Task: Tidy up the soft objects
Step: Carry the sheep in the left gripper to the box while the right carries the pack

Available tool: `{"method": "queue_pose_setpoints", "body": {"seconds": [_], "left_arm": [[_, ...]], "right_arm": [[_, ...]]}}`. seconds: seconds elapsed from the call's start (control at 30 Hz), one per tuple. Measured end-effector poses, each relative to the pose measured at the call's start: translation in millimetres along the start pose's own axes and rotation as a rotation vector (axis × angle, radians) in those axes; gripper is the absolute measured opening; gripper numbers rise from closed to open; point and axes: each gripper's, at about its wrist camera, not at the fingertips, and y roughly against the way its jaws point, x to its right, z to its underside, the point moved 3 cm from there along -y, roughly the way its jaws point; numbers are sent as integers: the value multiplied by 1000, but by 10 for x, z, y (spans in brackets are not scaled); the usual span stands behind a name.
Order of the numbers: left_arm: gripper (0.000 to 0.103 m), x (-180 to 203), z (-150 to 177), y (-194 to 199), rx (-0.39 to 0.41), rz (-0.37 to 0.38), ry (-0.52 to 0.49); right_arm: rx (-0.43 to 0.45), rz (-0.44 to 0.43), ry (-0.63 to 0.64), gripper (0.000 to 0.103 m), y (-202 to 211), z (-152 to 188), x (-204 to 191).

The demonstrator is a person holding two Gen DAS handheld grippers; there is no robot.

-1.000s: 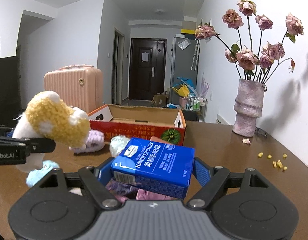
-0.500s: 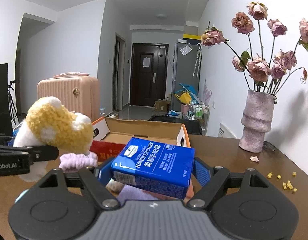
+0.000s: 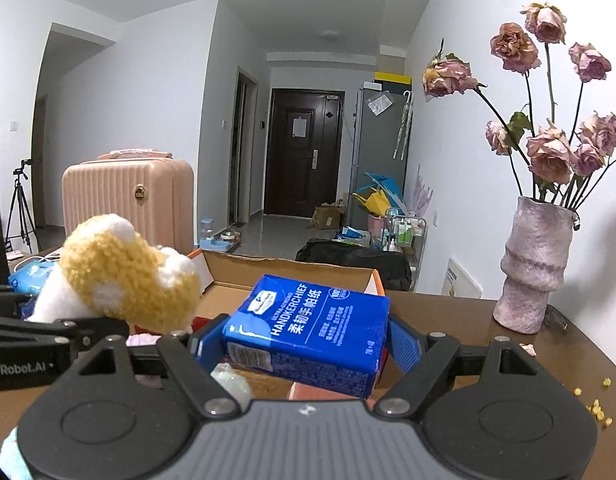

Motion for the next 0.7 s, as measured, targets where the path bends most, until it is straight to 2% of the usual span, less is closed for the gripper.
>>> {"method": "queue_pose_setpoints", "body": {"seconds": [0.7], "left_arm": [[46,-248,-469,-619,25,-48,18]], "right_arm": [[-27,-2,-35,81,-730,-388,164]]}}
